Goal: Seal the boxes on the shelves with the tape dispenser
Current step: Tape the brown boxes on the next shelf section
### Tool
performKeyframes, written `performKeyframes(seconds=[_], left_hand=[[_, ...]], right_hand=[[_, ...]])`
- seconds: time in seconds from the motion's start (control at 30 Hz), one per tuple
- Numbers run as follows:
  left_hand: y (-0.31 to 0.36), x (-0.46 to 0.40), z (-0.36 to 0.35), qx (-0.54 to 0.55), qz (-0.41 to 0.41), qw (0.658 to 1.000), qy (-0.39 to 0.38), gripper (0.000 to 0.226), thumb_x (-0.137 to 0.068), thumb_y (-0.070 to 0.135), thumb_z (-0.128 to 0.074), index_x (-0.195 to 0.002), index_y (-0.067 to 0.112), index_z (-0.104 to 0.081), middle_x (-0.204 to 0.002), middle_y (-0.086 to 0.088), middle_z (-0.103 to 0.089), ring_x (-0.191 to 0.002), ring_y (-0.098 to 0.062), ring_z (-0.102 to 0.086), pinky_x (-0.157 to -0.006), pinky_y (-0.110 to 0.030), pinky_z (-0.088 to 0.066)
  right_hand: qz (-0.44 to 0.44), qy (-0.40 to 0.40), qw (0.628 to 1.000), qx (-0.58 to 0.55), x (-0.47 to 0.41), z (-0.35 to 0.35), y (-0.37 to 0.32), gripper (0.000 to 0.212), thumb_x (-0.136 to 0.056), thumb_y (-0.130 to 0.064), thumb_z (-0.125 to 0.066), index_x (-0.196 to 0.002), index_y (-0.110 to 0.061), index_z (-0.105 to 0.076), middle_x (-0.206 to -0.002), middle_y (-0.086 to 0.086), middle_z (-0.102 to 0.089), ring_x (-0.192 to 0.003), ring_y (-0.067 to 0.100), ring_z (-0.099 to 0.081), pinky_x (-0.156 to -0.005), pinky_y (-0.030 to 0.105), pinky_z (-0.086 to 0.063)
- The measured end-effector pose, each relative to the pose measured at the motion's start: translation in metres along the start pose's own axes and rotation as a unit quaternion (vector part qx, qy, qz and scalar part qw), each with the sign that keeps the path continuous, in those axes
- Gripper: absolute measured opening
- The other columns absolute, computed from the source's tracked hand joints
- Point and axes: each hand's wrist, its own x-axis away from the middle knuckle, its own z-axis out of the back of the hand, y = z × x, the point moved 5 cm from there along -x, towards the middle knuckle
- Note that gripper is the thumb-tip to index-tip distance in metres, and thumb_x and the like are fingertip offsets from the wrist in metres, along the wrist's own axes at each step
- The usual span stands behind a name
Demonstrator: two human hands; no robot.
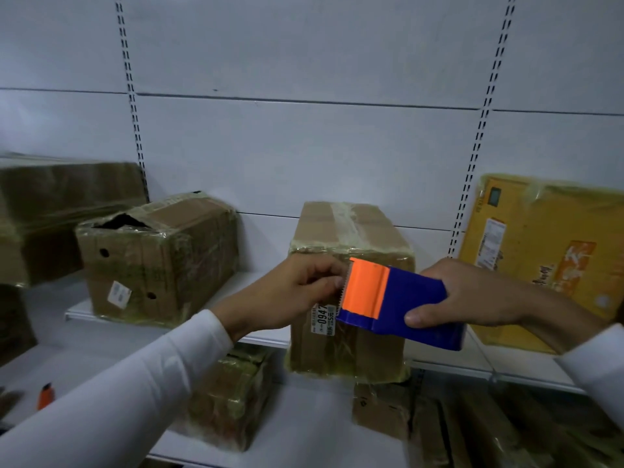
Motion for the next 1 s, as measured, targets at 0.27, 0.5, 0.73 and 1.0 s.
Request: performKeyframes(seconds=[0.27,0.5,0.73,1.0], left_hand=[[-0.004,-0.001,-0.018,0.015,0.026,0.998,-0.063,0.026,-0.1,0.005,-0.041,-0.113,0.005,-0.064,-0.104,-0.014,-0.069,-0.093,-0.023,-0.065,-0.086,-0.042,-0.052],[-0.01,-0.005,-0.022,0.014,0.036,0.997,-0.06,0.022,-0.098,0.003,-0.046,-0.107,-0.013,-0.058,-0.104,-0.035,-0.062,-0.09,-0.04,-0.061,-0.088,-0.052,-0.049],[-0.007,-0.007,-0.013,-0.086,0.013,0.995,-0.041,0.016,-0.091,0.006,-0.048,-0.078,0.004,-0.057,-0.072,-0.005,-0.059,-0.068,-0.014,-0.055,-0.066,-0.033,-0.047],[-0.006,0.0,0.012,-0.113,0.025,0.993,0.021,0.02,-0.093,0.009,-0.054,-0.075,0.001,-0.057,-0.062,0.004,-0.054,-0.054,-0.001,-0.044,-0.054,-0.013,-0.036]], right_hand=[[0.02,-0.018,0.999,-0.021,0.0,-0.005,0.001,0.043,-0.067,-0.061,-0.073,-0.09,-0.025,-0.066,-0.085,-0.002,-0.075,-0.078,0.015,-0.073,-0.065,0.022,-0.057],[0.015,-0.021,0.999,-0.034,0.006,-0.007,0.009,0.041,-0.068,-0.06,-0.074,-0.092,-0.028,-0.067,-0.088,-0.003,-0.075,-0.081,0.017,-0.074,-0.068,0.024,-0.059],[-0.019,-0.05,0.998,-0.015,0.007,-0.006,0.012,0.045,-0.07,-0.061,-0.071,-0.096,-0.025,-0.064,-0.09,-0.007,-0.075,-0.083,0.013,-0.073,-0.068,0.02,-0.057],[-0.069,-0.046,0.996,0.02,0.016,0.021,0.019,0.046,-0.073,-0.057,-0.072,-0.097,-0.017,-0.065,-0.089,-0.003,-0.076,-0.082,0.015,-0.074,-0.064,0.018,-0.056]])
